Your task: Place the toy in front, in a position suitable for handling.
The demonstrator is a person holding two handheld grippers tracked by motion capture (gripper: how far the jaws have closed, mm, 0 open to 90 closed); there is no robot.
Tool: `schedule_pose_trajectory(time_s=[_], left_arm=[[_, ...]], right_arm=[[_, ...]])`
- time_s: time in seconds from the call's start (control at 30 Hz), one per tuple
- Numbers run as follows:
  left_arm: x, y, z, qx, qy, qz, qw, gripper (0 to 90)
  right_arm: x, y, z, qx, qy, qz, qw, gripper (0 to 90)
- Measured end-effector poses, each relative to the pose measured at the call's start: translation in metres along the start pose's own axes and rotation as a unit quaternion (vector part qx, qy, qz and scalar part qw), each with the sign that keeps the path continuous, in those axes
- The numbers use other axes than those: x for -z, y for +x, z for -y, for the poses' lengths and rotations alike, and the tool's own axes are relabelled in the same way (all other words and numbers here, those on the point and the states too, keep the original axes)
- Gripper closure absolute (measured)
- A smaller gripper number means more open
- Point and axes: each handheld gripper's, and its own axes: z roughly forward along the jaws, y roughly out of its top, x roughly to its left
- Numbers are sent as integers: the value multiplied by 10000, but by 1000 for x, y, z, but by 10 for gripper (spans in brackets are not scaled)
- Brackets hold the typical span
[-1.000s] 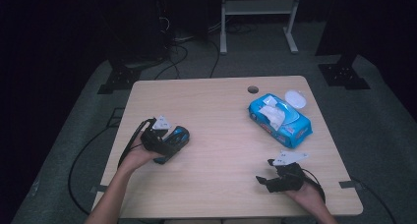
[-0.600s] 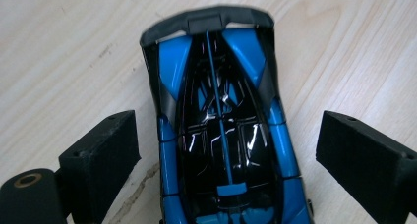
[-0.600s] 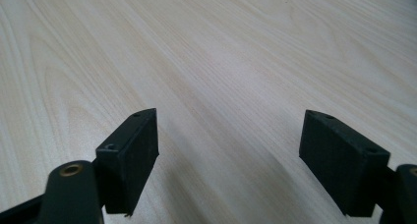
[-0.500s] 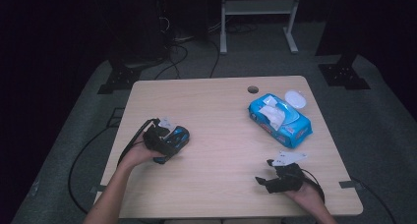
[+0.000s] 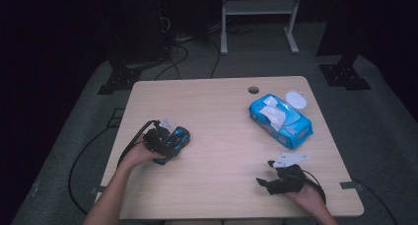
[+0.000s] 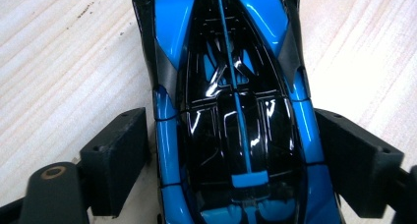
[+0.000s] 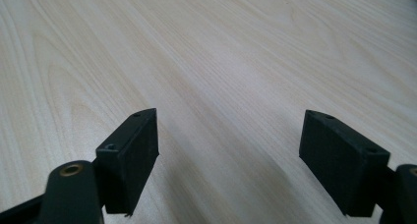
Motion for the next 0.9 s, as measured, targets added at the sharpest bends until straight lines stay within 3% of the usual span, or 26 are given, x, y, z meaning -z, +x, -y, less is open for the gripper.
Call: schedule_pose_trajectory(time_s=[0.03, 0.23, 0.6, 0.8, 0.9], left_arm=[[1, -2, -1, -36, 40, -17, 10000, 217], [3, -2, -1, 65, 63, -71, 9999, 258], [4, -1, -1, 61, 92, -39, 9999, 260], [9, -2, -3, 114, -150, 22, 9998, 266], [9, -3, -3, 101, -42, 18, 9999, 266]], right_arm=[[0, 0, 0, 4, 0, 1, 10000, 218], [0, 1, 0, 5, -6, 7, 10000, 218], [-1, 0, 0, 11, 21, 11, 10000, 218], [0, 0, 0, -14, 4, 24, 10000, 218], [0, 0, 0, -1, 2, 25, 10000, 218]])
